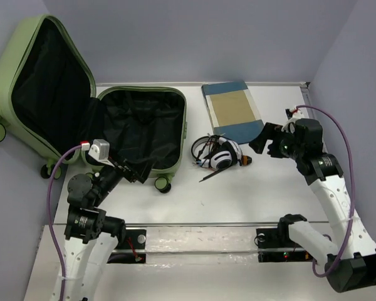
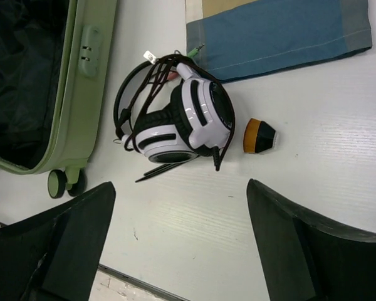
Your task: Pack the luggage
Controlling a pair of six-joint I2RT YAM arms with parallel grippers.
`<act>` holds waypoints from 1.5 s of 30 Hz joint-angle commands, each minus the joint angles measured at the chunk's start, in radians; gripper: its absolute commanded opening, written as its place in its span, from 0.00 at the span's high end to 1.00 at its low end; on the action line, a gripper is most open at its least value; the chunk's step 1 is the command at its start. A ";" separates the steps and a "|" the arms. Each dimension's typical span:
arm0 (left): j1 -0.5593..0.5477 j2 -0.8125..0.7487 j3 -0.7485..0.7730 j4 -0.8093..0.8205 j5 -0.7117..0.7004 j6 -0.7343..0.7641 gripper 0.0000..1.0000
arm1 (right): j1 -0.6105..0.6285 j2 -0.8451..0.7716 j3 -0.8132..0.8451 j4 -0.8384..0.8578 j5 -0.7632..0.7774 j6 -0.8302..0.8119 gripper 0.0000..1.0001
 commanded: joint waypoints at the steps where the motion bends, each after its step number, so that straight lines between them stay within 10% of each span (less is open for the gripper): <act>1: -0.002 0.076 0.082 -0.045 0.047 0.050 0.01 | 0.043 0.065 0.069 0.088 0.062 -0.015 0.08; 14: -0.002 0.108 0.076 -0.076 0.016 0.090 0.01 | 0.293 0.476 0.228 0.103 0.412 -0.086 0.06; 45: 0.022 0.076 0.064 -0.056 0.042 0.085 0.01 | 0.341 0.932 0.348 0.070 0.406 -0.129 0.30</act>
